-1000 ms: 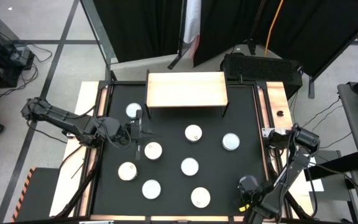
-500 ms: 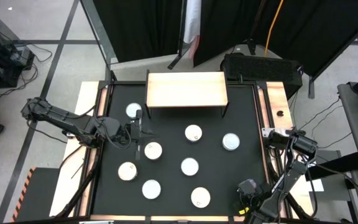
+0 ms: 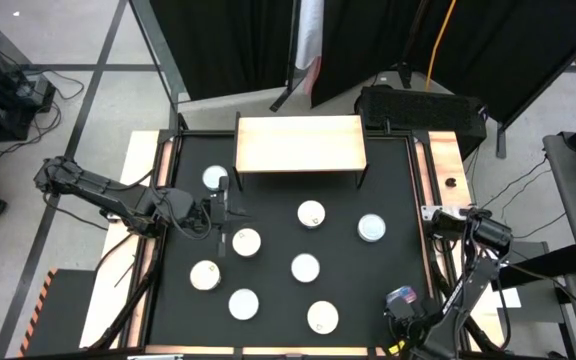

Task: Stack canned seafood by type on shelf
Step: Put the blue pink tuna can on the shelf

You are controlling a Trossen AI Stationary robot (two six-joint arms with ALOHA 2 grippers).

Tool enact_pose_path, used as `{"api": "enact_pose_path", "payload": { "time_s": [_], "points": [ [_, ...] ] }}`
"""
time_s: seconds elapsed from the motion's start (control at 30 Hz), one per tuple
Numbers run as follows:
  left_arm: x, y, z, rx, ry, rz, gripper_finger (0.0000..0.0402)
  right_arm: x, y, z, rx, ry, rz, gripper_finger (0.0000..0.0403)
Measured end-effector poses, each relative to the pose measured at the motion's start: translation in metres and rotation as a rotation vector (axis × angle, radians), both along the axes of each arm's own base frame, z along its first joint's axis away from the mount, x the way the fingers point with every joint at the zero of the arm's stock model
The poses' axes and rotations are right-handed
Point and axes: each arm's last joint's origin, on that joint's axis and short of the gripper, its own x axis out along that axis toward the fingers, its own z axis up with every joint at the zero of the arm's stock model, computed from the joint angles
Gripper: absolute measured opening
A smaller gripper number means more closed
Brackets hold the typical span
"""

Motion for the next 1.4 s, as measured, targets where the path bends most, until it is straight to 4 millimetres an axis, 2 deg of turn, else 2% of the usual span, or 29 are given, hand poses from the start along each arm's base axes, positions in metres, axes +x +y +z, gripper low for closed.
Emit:
{"api": "enact_pose_path", "payload": {
  "time_s": [0.23,0.37,0.5,0.6,0.7,0.87,1.0,1.1,1.23,1.4],
  "points": [
    [0.0,0.0,0.001,-0.011,-0.011,0.002,0.0029,0.008,0.011,0.064,0.15,-0.007,0.257,0.0],
    [0.0,0.0,0.001,-0.011,-0.013,0.002,0.0029,0.019,-0.004,0.1,0.129,0.02,0.467,0.0012],
    [0.0,0.0,0.002,-0.011,-0.016,0.004,0.0029,0.037,-0.029,0.118,0.075,0.129,0.767,0.0041],
    [0.0,0.0,0.003,-0.015,-0.026,0.004,0.0029,0.061,-0.048,0.12,0.1,0.156,0.996,0.0079],
    [0.0,0.0,0.003,-0.015,-0.027,0.004,0.0029,0.081,-0.068,0.12,0.113,0.176,1.145,0.0129],
    [0.0,0.0,0.002,-0.028,-0.026,0.006,0.0029,0.094,-0.086,0.112,0.126,0.234,1.315,0.0233],
    [0.0,0.0,0.0,-0.066,0.003,0.015,0.0029,0.089,-0.085,0.104,0.156,0.236,1.337,0.0314],
    [-0.001,0.0,-0.003,-0.086,0.029,0.02,0.0029,0.077,-0.078,0.098,0.17,0.194,1.326,0.0346],
    [-0.001,0.0,-0.003,-0.109,0.029,0.024,0.0029,0.058,-0.074,0.089,0.191,0.126,1.305,0.0354],
    [-0.001,-0.001,-0.003,-0.128,0.025,0.026,0.0029,0.044,-0.075,0.069,0.185,0.123,1.288,0.0354]
  ]
}}
